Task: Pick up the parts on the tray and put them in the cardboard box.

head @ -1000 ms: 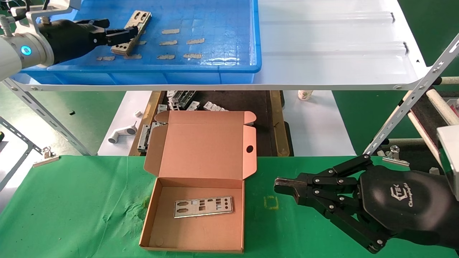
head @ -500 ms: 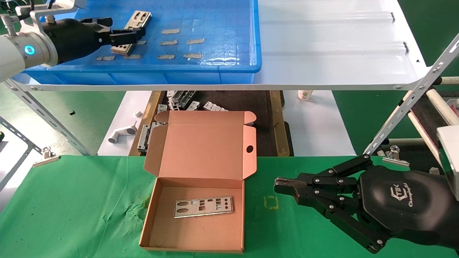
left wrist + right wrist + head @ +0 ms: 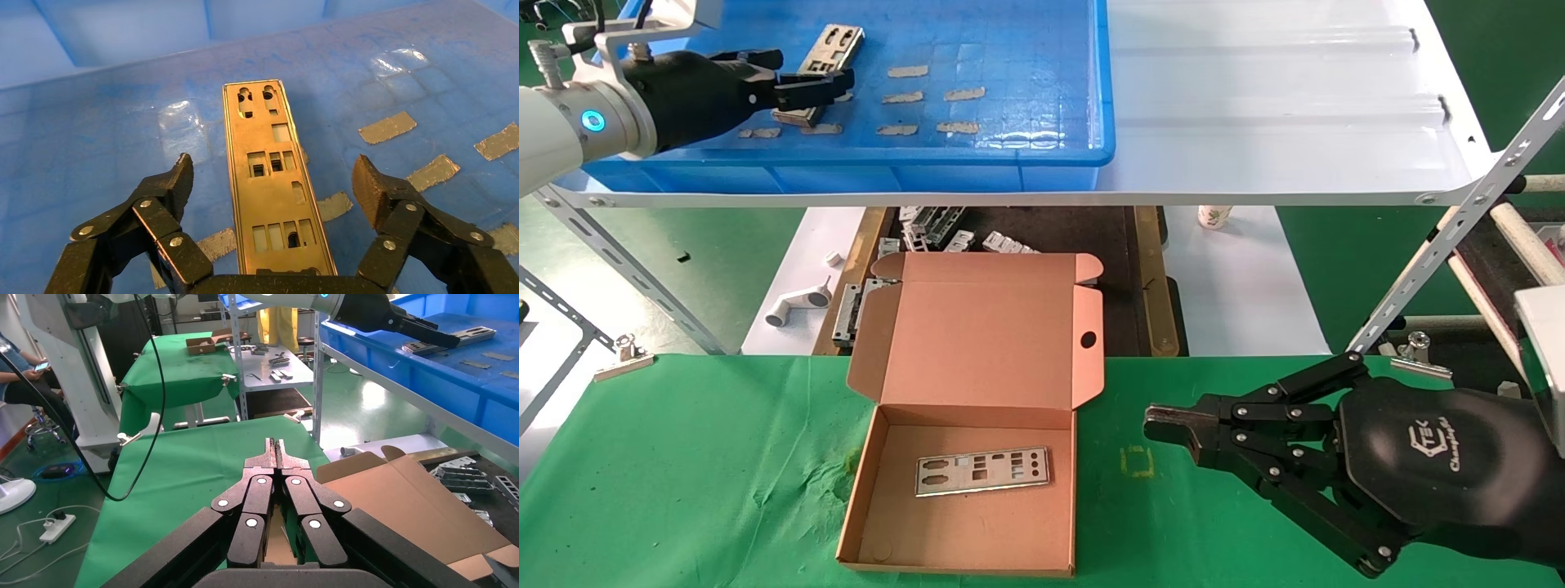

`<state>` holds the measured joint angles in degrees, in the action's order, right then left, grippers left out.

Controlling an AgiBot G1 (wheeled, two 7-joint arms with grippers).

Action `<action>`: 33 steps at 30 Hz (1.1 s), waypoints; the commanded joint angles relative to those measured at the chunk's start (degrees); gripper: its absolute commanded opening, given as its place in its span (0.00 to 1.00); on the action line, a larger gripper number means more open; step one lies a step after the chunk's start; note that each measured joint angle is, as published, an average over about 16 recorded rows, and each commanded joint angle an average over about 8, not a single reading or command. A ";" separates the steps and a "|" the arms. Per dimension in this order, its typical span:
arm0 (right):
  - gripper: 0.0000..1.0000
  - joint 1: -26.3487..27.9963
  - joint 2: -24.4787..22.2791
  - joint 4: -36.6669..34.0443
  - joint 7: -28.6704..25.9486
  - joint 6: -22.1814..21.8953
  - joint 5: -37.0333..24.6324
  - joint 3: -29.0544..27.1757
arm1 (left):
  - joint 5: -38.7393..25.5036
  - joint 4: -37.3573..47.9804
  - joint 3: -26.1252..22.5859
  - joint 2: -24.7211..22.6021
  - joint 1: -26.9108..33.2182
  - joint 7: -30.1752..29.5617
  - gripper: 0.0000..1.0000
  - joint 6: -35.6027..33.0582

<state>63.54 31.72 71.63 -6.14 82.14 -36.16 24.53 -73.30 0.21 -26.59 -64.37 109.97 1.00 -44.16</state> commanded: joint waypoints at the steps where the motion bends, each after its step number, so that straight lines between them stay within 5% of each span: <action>1: 0.00 0.00 0.00 0.00 0.00 0.00 0.00 0.00 | -0.03 -0.06 -0.02 0.01 0.00 -0.01 0.00 -0.06; 33: 0.00 0.00 0.00 0.00 0.00 0.00 0.00 0.00 | 0.17 -0.84 0.12 0.68 0.89 0.87 0.00 -1.75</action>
<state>63.54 31.72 71.63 -6.14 82.14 -36.16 24.53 -73.05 -0.71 -26.42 -63.61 110.93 1.93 -46.30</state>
